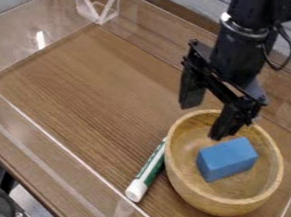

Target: Remove the blue block from inside the brown bowl and put it on the table

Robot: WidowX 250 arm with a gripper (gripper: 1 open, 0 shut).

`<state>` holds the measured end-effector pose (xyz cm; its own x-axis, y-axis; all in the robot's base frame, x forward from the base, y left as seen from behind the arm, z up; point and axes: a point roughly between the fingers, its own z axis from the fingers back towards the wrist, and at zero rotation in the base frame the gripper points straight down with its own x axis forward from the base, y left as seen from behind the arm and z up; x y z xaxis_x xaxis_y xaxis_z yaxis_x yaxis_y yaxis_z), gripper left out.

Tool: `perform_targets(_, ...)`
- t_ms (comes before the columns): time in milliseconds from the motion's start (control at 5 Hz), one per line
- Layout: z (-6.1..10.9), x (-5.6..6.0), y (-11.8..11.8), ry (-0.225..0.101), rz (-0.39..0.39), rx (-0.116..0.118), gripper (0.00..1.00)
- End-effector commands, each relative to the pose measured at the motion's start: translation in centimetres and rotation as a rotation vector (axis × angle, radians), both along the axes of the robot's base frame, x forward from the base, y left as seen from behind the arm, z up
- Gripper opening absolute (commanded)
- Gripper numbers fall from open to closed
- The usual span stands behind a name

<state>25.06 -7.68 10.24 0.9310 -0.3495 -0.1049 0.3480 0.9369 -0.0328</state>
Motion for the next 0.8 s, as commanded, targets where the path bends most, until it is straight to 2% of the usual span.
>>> perform_targets(0, 0.9, 0.2, -0.8, -0.053, -0.024, -0.017, 1.0)
perform_targets(600, -0.4, -0.3, -2.7, -0.071, -0.059, -0.035, 1.0)
